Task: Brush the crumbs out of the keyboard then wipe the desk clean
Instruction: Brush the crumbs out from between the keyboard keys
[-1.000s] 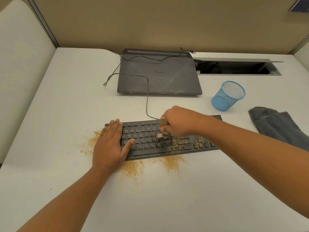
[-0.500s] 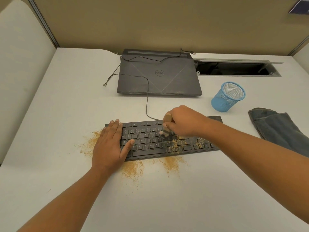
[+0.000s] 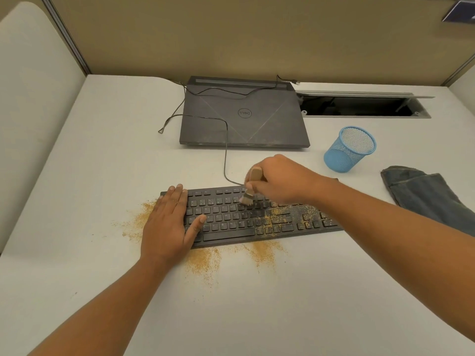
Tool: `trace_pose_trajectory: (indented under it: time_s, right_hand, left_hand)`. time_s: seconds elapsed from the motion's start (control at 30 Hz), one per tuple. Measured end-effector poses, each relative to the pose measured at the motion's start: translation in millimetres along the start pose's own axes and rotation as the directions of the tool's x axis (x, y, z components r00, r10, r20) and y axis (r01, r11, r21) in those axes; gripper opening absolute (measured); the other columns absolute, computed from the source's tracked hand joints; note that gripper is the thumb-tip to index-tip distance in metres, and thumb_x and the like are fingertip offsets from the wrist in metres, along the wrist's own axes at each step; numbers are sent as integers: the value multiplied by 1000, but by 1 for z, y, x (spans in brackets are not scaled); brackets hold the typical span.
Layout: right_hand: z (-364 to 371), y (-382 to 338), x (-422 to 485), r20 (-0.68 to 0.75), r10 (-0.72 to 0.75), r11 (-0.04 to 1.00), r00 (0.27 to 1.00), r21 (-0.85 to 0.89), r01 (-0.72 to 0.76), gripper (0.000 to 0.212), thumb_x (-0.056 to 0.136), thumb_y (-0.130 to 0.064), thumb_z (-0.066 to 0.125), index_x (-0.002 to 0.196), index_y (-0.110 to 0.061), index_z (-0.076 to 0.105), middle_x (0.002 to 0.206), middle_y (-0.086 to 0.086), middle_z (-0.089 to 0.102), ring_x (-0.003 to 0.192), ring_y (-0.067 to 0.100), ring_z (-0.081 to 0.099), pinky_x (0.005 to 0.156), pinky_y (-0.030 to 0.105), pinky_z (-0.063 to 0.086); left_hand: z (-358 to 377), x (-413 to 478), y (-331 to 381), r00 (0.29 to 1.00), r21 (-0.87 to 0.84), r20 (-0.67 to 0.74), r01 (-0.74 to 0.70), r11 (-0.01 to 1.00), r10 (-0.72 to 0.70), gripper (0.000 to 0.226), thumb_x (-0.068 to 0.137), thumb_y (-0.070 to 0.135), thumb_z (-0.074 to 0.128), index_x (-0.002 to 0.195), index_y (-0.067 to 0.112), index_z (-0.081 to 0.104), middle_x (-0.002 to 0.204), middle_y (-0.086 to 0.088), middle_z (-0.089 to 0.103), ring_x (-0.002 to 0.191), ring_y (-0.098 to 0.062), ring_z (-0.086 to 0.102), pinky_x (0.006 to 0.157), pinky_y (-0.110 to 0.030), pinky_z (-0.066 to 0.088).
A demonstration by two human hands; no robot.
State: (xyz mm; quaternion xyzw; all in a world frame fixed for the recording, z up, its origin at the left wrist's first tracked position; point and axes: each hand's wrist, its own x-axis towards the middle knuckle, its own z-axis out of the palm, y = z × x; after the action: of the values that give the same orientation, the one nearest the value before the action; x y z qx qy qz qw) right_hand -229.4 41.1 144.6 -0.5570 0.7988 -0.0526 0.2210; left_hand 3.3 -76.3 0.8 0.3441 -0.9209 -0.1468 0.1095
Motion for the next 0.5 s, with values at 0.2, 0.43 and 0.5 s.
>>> trace_pose_trajectory:
  time_s: [0.2,0.43,0.5]
  right_hand:
    - [1,-1,-1,-13,45,980,999,-195,-47,24,97,-32,53,83,-13,57,80,2,60,77,23,59,62,29,41]
    - [12,-6,-8,150,23,998,988,-62,-14,23,97,-29,53,84,-16,67,79,0,66,73,16,61,60,30,48]
    - [5,3,-10,131,81,985,988,-164,-59,24,96,-24,50,81,-12,65,79,3,66,72,18,61,57,27,42]
  left_hand:
    - [0,0,1,1000,7,0,2,1000,-2,87,93,72,9,153,13,29,161,-2,24,150,-15,14,123,-37,12]
    - [0,0,2,1000,1,8,5,1000,-5,86,93,72,9,153,14,29,161,-1,23,150,-14,13,123,-36,11]
    - [0,0,1,1000,5,4,4,1000,-4,87,93,73,8,154,14,28,161,-1,23,150,-14,13,123,-36,11]
